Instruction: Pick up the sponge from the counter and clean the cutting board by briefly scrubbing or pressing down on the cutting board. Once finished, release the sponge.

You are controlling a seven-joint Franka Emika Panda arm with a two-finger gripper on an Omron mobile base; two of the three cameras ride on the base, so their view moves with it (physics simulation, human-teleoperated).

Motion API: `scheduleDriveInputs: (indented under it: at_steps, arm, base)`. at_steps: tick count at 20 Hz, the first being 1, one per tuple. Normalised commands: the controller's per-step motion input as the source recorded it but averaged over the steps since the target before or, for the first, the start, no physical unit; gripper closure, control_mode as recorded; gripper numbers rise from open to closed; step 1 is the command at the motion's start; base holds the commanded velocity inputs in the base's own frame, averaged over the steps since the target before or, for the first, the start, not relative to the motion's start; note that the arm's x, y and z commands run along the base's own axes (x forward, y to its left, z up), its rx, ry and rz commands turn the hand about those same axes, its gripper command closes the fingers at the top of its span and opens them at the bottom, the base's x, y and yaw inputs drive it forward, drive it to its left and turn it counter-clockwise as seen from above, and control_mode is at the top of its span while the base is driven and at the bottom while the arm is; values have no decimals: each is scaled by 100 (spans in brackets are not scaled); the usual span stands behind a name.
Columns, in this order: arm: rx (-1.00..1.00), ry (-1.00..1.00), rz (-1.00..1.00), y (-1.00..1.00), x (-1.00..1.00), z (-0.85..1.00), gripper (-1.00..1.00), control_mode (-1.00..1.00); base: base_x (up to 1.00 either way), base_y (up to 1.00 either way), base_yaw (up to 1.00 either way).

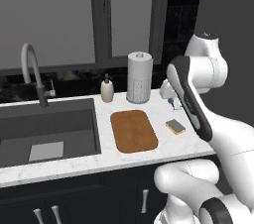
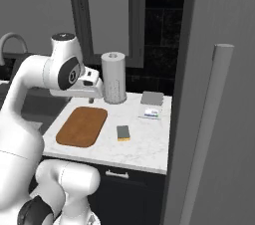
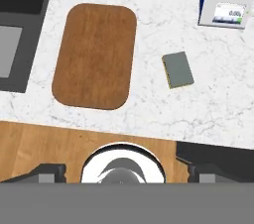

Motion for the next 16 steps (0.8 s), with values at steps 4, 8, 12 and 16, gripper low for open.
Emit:
scheduleDriveInputs:
  at_steps: [4, 8, 12, 16]
  arm:
    - [-6, 22, 15, -30, 28, -63, -100, -100]
    - [-6, 17, 10, -26, 30, -46, -100, -100]
    - [-4, 13, 7, -28, 30, -37, -100, -100]
    - [-2, 5, 11, -37, 28, -53, -100, -100]
  base:
    - [0, 0, 0]
    - [0, 0, 0]
    - [0, 0, 0]
    - [0, 0, 0]
